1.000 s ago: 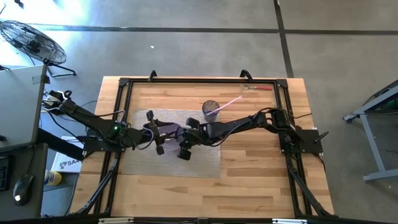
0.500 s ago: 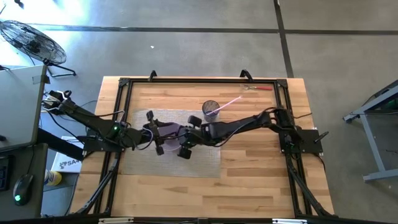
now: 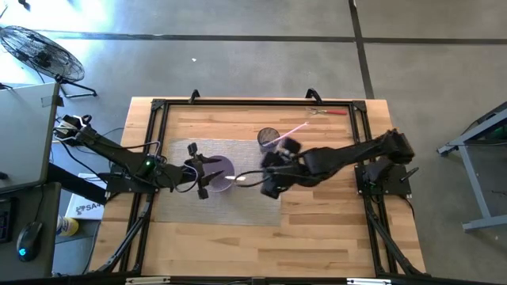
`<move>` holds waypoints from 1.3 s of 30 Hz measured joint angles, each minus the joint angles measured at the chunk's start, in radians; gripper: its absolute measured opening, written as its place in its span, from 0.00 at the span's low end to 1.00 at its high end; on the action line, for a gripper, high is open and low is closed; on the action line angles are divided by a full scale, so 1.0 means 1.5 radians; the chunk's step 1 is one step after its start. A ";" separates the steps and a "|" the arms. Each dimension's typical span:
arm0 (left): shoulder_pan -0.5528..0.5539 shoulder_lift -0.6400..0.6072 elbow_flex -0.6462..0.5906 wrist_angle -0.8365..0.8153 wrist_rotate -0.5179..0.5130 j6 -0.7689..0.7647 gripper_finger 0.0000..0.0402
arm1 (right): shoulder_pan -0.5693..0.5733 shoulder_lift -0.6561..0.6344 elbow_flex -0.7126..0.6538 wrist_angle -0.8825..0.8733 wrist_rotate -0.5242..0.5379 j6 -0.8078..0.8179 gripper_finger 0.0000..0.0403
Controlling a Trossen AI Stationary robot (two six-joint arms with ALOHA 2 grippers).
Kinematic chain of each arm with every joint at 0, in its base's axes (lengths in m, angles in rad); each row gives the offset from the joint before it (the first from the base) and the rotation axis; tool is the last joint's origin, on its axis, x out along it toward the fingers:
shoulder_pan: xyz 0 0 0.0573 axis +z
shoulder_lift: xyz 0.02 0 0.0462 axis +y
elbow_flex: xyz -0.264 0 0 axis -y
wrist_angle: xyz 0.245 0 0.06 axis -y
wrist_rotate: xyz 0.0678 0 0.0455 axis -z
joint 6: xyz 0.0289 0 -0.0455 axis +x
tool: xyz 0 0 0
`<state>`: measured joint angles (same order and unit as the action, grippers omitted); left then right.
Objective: Pick & Place Utensil
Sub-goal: Put the red fork into the purple bowl on the gray mat
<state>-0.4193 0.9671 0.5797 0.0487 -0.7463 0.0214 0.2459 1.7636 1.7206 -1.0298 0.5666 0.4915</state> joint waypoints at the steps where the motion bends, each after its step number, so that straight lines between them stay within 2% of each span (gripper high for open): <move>1: 0.000 0.000 0.000 0.000 0.002 0.000 0.41 | 0.007 -0.012 0.000 -0.031 0.015 0.022 0.25; 4: 0.000 0.000 0.000 0.000 0.012 0.000 0.41 | 0.031 -0.047 0.000 -0.119 0.045 0.085 0.25; 13: 0.000 0.000 0.000 0.000 0.042 -0.001 0.41 | 0.088 -0.071 -0.001 -0.363 0.035 0.279 0.25; 17: 0.000 0.000 0.001 0.000 0.053 -0.001 0.41 | 0.091 -0.094 -0.051 -0.337 -0.003 0.281 0.25; 20: 0.000 0.000 0.001 0.002 0.057 -0.001 0.41 | 0.091 -0.132 -0.121 -0.349 -0.013 0.313 0.25; 25: 0.000 0.000 0.001 0.001 0.057 -0.001 0.41 | 0.084 -0.232 -0.285 -0.329 -0.015 0.397 0.24; 30: 0.000 0.000 0.001 0.001 0.057 -0.001 0.41 | 0.059 -0.360 -0.434 -0.256 -0.015 0.489 0.24; 32: 0.000 0.000 0.001 0.001 0.057 -0.001 0.41 | 0.036 -0.417 -0.476 -0.223 0.002 0.514 0.24; 35: 0.000 0.000 0.001 0.001 0.057 -0.001 0.41 | -0.012 -0.495 -0.517 -0.177 0.068 0.554 0.24; 39: 0.000 0.000 0.001 0.001 0.057 -0.001 0.41 | -0.113 -0.567 -0.540 -0.124 0.138 0.544 0.24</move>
<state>-0.4191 0.9665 0.5812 0.0502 -0.6605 0.0200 0.0767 0.9135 0.9104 -1.2151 0.7735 1.3071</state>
